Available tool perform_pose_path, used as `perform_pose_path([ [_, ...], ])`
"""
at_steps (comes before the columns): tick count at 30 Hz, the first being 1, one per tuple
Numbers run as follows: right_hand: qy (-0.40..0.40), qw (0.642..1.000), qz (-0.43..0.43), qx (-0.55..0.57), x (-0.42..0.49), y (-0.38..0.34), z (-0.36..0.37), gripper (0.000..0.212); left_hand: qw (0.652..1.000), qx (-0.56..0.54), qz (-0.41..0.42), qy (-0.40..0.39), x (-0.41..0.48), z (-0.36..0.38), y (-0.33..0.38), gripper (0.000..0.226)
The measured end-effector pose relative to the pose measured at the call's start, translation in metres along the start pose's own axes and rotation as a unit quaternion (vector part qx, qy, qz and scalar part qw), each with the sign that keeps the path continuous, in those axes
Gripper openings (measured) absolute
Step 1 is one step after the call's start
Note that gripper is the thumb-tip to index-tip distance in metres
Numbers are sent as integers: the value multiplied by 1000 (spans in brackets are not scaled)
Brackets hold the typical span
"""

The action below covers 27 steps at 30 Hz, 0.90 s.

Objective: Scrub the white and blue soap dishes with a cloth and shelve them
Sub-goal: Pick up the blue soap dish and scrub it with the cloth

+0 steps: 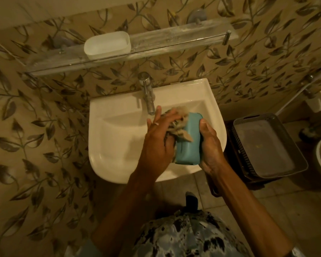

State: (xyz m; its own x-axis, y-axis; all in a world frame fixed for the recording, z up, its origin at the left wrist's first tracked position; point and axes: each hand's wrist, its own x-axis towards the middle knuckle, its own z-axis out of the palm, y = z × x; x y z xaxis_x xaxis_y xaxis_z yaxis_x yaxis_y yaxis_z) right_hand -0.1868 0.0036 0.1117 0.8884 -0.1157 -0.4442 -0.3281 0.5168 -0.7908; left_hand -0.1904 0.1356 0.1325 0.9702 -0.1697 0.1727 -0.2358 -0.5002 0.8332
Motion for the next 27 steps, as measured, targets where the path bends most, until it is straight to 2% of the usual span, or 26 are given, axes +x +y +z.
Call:
perform_pose_path([
  [3,8,999,-39,-13,-2,-3,0,47,992,-74,-91,52,6,-5,-9,36],
  [7,38,996,-78,0,3,-16,-3,44,975,-137,-148,89,-16,7,-10,27],
  [10,25,994,-109,-17,8,-27,-2,41,966,-146,-144,154,-35,20,-4,34],
  [12,16,989,-140,-41,9,-28,2,34,970,-128,-102,181,-40,24,1,49],
  [14,28,986,-154,-63,9,-23,6,31,982,-94,-13,166,-41,29,9,61],
  [17,24,991,-121,-58,7,-10,5,41,988,-47,69,128,-36,32,13,52],
  [24,18,995,-97,-15,4,-5,-2,45,990,-107,-50,74,-2,13,5,50],
  [27,39,996,-82,18,7,-7,-5,45,993,-96,-48,48,-6,11,2,49],
])
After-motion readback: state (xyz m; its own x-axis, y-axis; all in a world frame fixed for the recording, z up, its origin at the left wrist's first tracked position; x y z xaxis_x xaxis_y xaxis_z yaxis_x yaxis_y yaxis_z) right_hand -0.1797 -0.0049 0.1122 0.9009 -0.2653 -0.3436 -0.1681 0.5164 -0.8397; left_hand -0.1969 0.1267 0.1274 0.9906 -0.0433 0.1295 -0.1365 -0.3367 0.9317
